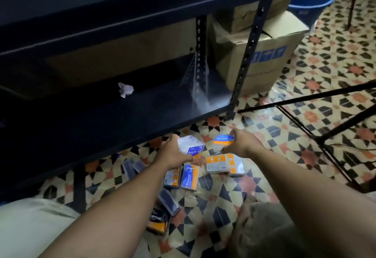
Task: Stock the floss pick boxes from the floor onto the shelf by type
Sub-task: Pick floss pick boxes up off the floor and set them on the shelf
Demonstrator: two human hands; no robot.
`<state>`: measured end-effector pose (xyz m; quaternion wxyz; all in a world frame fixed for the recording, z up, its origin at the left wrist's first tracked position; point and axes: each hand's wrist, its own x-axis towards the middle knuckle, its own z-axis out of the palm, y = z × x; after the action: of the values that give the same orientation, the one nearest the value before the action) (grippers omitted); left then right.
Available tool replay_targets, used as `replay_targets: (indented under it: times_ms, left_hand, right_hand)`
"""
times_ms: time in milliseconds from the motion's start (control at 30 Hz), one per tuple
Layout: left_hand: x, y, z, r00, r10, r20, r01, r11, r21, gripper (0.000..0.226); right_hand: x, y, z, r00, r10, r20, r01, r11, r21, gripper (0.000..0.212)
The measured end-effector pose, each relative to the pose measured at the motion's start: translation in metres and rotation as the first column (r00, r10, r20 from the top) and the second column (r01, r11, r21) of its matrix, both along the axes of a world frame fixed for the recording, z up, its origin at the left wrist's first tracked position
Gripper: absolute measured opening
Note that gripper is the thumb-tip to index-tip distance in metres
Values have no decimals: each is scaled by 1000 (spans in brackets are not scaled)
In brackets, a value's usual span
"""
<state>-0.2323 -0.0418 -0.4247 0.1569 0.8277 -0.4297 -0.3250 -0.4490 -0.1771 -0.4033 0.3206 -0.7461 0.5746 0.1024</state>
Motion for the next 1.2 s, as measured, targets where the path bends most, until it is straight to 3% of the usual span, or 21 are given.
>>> replay_targets:
  times_ms: [133,333,500,600,733,867,1100,1200]
  left_hand:
    - [-9,-1,-28,998,38,-47,-35,997,62,77]
    - [-17,-1,-47,976,166,-142,-162,986,42,81]
    - [-23,7,-57,969,139,-202,-123,989,87,76]
    - [-24,10,-56,979,107,-172,-95,993,76,61]
    - [-18,10,-48,984,112,-139,-103,992,67,63]
    - [-10,16,-27,993,98,-69,-95,995,38,50]
    - [16,47,35,992,-32,-122,49,990,135,52]
    - [33,61,89,979,-152,-135,175,967,185,44]
  right_hand:
    - [17,2,-22,998,40,-43,-40,999,-16,67]
    - [28,6,-44,1000,-26,-14,26,999,-42,68]
    - [26,10,-55,1000,-21,-2,21,999,30,66]
    - [23,11,-54,1000,-22,2,22,999,45,62]
    - [22,11,-44,1000,-7,-9,7,1000,16,60]
    - [22,14,-27,1000,22,12,-22,1000,15,59]
    - [43,36,37,966,253,59,-258,963,79,52]
    - [65,56,83,897,440,36,-442,895,66,43]
